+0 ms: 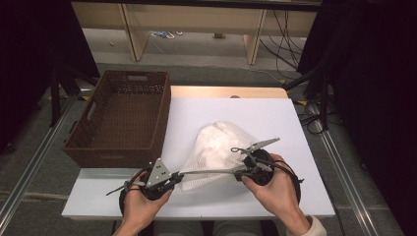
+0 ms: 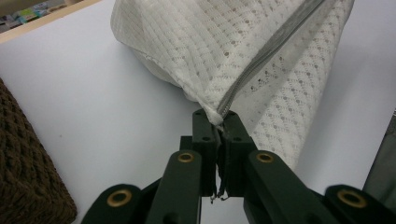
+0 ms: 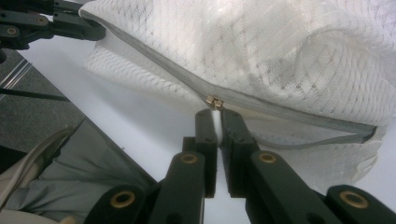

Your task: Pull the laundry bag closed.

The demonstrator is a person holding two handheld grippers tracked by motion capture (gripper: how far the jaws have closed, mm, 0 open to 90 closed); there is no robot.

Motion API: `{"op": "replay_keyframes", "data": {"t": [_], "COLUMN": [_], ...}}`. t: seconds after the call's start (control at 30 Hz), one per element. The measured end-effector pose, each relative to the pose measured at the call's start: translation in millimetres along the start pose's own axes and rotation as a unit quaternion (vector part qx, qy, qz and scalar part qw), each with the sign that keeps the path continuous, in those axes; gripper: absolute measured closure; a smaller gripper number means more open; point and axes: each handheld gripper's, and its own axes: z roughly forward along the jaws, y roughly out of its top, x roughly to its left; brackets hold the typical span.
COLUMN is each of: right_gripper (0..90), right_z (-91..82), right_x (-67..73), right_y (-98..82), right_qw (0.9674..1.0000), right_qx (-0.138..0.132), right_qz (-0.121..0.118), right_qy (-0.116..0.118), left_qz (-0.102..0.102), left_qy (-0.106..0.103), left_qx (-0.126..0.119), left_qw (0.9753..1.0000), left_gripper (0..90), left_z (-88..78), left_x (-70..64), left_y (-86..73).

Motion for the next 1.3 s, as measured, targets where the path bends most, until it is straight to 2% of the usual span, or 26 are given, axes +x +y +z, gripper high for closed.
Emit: {"op": "replay_keyframes", "data": {"t": [0.03, 0.07, 0.1, 0.13, 0.33, 0.4, 0.43, 0.47, 0.5, 0.6, 0.67, 0.7, 0.73, 0.8, 0.87, 0.93, 0.97, 1.1, 1.13, 1.17, 1.2, 1.27, 1.3], "right_gripper": [86.9, 86.9, 86.9, 86.9, 86.9, 86.9, 86.9, 86.9, 86.9, 86.9, 86.9, 86.9, 86.9, 86.9, 86.9, 86.9, 86.9, 86.9, 86.9, 86.9, 86.9, 86.9, 86.9], "right_z": [-0.2, -0.3, -0.5, 0.0, -1.2, -1.2, -0.2, -1.2, -1.4, -2.0, -2.1, -1.8, -2.0, -2.5, -2.0, -2.2, -2.1, -2.5, -3.2, -4.5, -4.0, -3.4, -3.6], "right_x": [0.0, 0.0, 0.0, -0.5, 1.1, -0.2, -2.4, -1.0, -2.6, -2.9, -2.8, -3.4, -2.9, -2.5, -3.4, -3.2, -3.8, -4.2, -4.7, -3.8, -5.6, -6.4, -6.0], "right_y": [0.0, -0.1, -0.1, -0.2, -0.5, -0.6, -0.7, -1.0, -1.1, -1.4, -1.4, -1.4, -1.6, -1.6, -1.5, -1.5, -1.4, -1.8, -1.8, -2.0, -2.1, -2.3, -2.4], "right_qw": [1.0000, 1.0000, 1.0000, 1.0000, 0.9999, 1.0000, 1.0000, 0.9999, 1.0000, 0.9999, 1.0000, 1.0000, 0.9999, 0.9999, 1.0000, 0.9999, 1.0000, 0.9999, 0.9999, 0.9998, 0.9999, 0.9999, 0.9999], "right_qx": [0.000, 0.000, 0.000, -0.002, 0.003, 0.002, -0.002, 0.002, 0.000, 0.000, 0.001, -0.002, -0.001, -0.001, -0.002, 0.000, -0.001, -0.002, -0.002, 0.002, -0.001, -0.003, -0.001], "right_qz": [0.001, 0.001, 0.002, -0.001, 0.013, 0.008, -0.002, 0.014, 0.007, 0.011, 0.007, 0.004, 0.011, 0.012, 0.008, 0.014, 0.009, 0.011, 0.012, 0.020, 0.011, 0.009, 0.011], "right_qy": [0.000, 0.001, 0.002, 0.001, 0.001, 0.000, 0.001, 0.001, -0.002, 0.000, -0.003, -0.002, -0.001, -0.003, -0.001, 0.000, 0.000, -0.003, -0.001, -0.004, -0.005, -0.005, -0.007], "left_qz": [0.000, 0.014, 0.001, 0.000, 0.006, 0.006, 0.012, 0.013, 0.013, 0.027, 0.015, 0.025, 0.027, 0.027, 0.019, 0.028, 0.017, 0.018, 0.029, 0.028, 0.028, 0.028, 0.016], "left_qy": [-0.001, 0.000, -0.001, -0.001, 0.001, 0.002, 0.001, 0.001, 0.001, 0.004, 0.003, 0.003, 0.003, 0.003, 0.003, 0.002, 0.002, 0.002, 0.003, 0.003, 0.002, 0.003, 0.002], "left_qx": [0.000, 0.000, 0.000, 0.000, 0.001, 0.001, 0.001, 0.001, 0.001, 0.011, 0.005, 0.009, 0.010, 0.011, 0.004, 0.010, 0.002, 0.003, 0.010, 0.009, 0.009, 0.010, 0.003], "left_qw": [1.0000, 0.9999, 1.0000, 1.0000, 1.0000, 1.0000, 0.9999, 0.9999, 0.9999, 0.9996, 0.9999, 0.9996, 0.9996, 0.9996, 0.9998, 0.9996, 0.9999, 0.9998, 0.9995, 0.9996, 0.9996, 0.9996, 0.9999], "left_gripper": [85.8, 85.8, 85.8, 85.8, 85.8, 85.8, 85.8, 85.8, 85.8, 85.7, 85.7, 85.7, 85.7, 85.7, 85.7, 85.7, 85.7, 85.7, 85.7, 85.7, 85.7, 85.7, 85.7], "left_z": [0.0, -0.2, 0.0, 0.0, -0.4, -0.4, -0.4, -0.5, -0.5, -2.0, -1.1, -1.9, -2.0, -2.0, -1.1, -2.1, -0.9, -1.2, -2.2, -2.1, -2.1, -2.1, -1.1], "left_x": [-0.1, 1.5, 0.1, 0.1, 0.9, 1.1, 1.8, 2.0, 2.2, 4.7, 3.2, 4.6, 4.7, 4.7, 3.8, 4.9, 3.6, 3.8, 5.0, 4.7, 4.7, 4.8, 3.7], "left_y": [0.1, 0.7, 0.2, 0.2, 0.5, 0.5, 0.7, 0.7, 0.7, 1.1, 0.6, 1.0, 1.1, 1.2, 0.9, 1.2, 0.9, 1.1, 1.5, 1.5, 1.4, 1.3, 0.8]}}
